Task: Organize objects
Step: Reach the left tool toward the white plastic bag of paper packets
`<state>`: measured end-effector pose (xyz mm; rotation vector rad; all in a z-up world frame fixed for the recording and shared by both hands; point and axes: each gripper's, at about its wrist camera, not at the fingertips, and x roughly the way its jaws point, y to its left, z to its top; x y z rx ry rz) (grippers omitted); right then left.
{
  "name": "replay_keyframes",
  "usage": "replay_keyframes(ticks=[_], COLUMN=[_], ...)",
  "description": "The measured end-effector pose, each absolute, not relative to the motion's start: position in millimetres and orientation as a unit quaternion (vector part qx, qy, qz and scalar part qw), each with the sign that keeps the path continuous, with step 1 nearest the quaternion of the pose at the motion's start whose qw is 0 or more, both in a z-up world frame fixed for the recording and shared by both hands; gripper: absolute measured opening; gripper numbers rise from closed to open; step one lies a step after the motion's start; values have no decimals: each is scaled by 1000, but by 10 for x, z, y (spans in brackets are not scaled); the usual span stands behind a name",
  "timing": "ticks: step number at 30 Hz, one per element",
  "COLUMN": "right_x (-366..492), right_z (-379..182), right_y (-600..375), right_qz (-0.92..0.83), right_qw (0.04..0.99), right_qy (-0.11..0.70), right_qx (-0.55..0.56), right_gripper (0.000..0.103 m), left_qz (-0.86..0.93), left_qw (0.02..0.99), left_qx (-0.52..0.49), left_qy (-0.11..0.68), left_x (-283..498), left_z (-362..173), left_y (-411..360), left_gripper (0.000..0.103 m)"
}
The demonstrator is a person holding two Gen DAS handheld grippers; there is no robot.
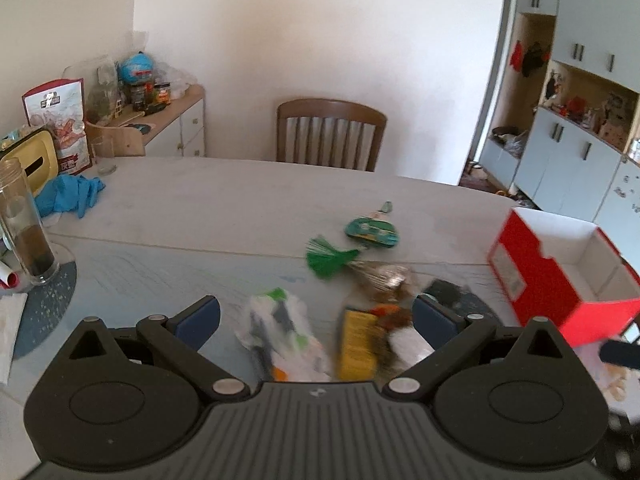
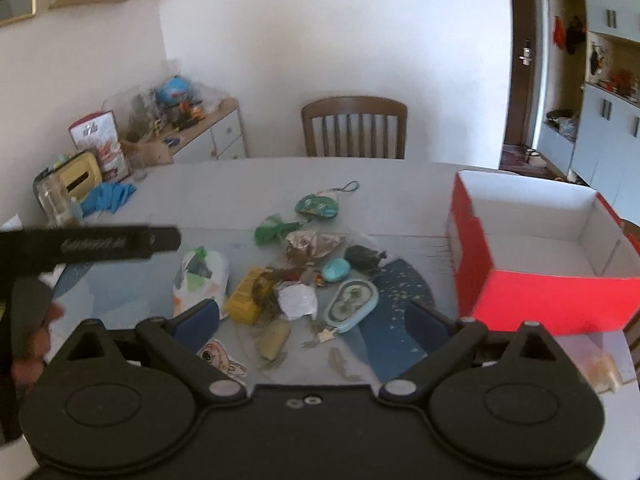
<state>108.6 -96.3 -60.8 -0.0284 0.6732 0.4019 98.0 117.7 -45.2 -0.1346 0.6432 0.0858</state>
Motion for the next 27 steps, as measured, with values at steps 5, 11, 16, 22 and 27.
replay_keyframes(ticks=[5, 11, 16, 22, 27], right_x=[1189, 1301, 1377, 1394, 1435], right_z=[-741, -1005, -1227, -1407, -1533], right_y=[-762, -496, -271, -43, 75], right_qz=[211, 234, 260, 282, 292], right_qw=[915, 898, 878, 860, 849], right_qy=[342, 369, 397, 414, 424], right_qx=[-33, -55, -71, -97, -120], right_gripper=[97, 90, 86, 82, 76], left_qz=[53, 61, 55, 42, 34], left_qw=[938, 923, 913, 899, 889], left_qx=[-66, -66, -51, -53, -66], left_qy=[336, 375, 401, 433, 452], left_x=[1296, 1568, 1715, 1783, 1830], left_z=[-611, -937, -1176, -1393, -1512], left_y=[1403, 1549, 1577, 1609, 1649], left_gripper=[102, 102, 101, 101, 101])
